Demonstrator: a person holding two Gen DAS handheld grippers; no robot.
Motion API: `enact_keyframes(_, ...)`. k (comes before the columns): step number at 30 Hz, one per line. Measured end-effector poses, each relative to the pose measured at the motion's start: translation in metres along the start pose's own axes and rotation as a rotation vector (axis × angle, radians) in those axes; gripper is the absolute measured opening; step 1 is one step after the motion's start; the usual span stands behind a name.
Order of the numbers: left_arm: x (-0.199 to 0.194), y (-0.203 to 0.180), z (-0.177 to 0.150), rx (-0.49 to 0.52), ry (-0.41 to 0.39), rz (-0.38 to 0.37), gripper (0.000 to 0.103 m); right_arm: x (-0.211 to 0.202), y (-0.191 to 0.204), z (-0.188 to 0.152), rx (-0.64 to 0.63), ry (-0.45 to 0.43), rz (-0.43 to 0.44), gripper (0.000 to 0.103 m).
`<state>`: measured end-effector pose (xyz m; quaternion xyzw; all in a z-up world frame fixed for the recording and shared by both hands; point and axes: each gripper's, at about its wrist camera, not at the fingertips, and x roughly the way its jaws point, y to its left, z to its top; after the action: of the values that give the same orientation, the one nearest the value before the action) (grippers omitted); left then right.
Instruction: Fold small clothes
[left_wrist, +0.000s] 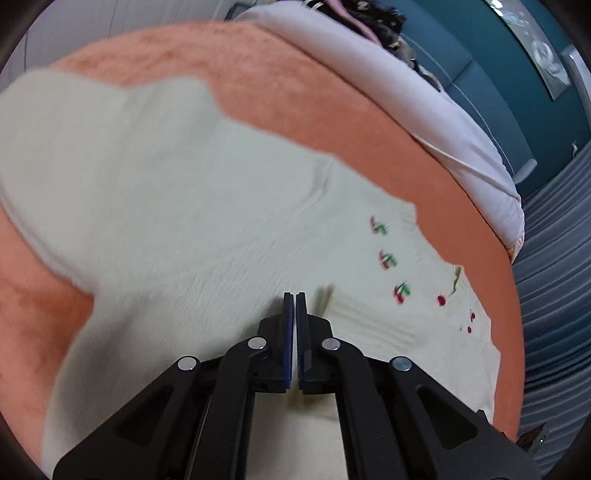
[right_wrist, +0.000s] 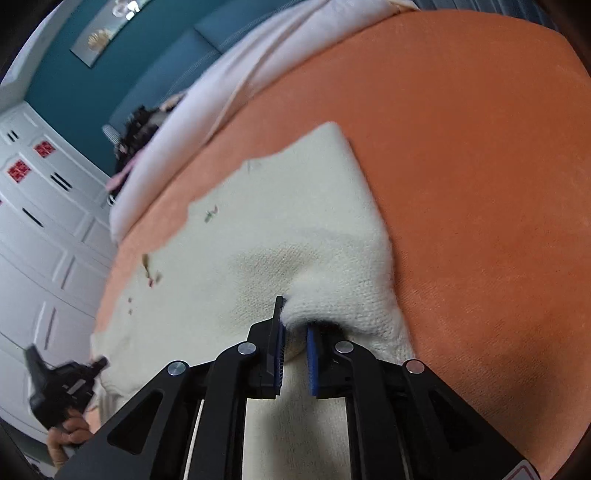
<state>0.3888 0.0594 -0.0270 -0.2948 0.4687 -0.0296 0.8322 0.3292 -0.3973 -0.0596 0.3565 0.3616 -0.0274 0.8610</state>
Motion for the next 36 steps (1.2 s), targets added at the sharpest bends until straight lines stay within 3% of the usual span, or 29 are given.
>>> enact_keyframes(2, -0.011, 0.01, -0.009, -0.056, -0.022, -0.068, 0.009, 0.002, 0.006, -0.003, -0.026, 0.0, -0.012, 0.011)
enact_keyframes(4, -0.02, 0.014, -0.016, -0.125, -0.025, -0.141, 0.051, 0.007, 0.008, -0.006, -0.038, -0.012, -0.004, 0.01)
enact_keyframes(7, -0.021, 0.012, -0.022, -0.184, -0.019, -0.198, 0.072, 0.011, 0.008, -0.004, 0.0, -0.017, 0.026, 0.011)
enact_keyframes(9, -0.02, 0.004, -0.022, -0.176, -0.014, -0.191, 0.072, 0.007, 0.008, 0.001, 0.006, -0.012, 0.024, 0.014)
enact_keyframes(11, -0.018, -0.003, -0.02, -0.195, 0.006, -0.238, 0.072, -0.001, 0.002, -0.002, -0.005, -0.007, 0.024, 0.018)
enact_keyframes(19, -0.023, 0.013, -0.027, -0.308, -0.02, -0.298, 0.08, -0.013, -0.018, -0.011, 0.003, -0.025, 0.047, 0.018)
enact_keyframes(24, -0.015, -0.002, -0.029, -0.232, -0.015, -0.276, 0.08, -0.013, -0.02, -0.011, 0.006, -0.028, 0.053, 0.018)
enact_keyframes(25, -0.01, -0.008, -0.028, -0.224, 0.002, -0.283, 0.074, -0.014, -0.021, -0.011, 0.009, -0.026, 0.049, 0.019)
enact_keyframes(26, -0.004, -0.014, -0.026, -0.214, 0.023, -0.288, 0.065, -0.013, -0.02, -0.009, 0.018, -0.02, 0.044, 0.019)
enact_keyframes(28, 0.009, -0.024, -0.021, -0.192, 0.087, -0.318, 0.011, -0.014, -0.015, -0.002, 0.025, -0.018, 0.04, 0.023)
enact_keyframes(30, 0.001, -0.038, -0.01, -0.14, 0.039, -0.357, 0.01, -0.026, -0.003, 0.008, 0.015, -0.064, 0.086, 0.014)
enact_keyframes(33, -0.027, -0.059, 0.008, -0.032, -0.077, -0.407, 0.01, -0.047, 0.017, 0.018, -0.025, -0.159, 0.16, 0.013)
enact_keyframes(34, -0.032, -0.059, 0.013, -0.015, -0.1, -0.403, 0.01, -0.045, 0.018, 0.017, -0.037, -0.165, 0.148, 0.012)
enact_keyframes(36, -0.023, -0.049, 0.015, -0.015, -0.097, -0.348, 0.01, -0.012, 0.005, 0.008, -0.047, -0.052, 0.035, 0.011)
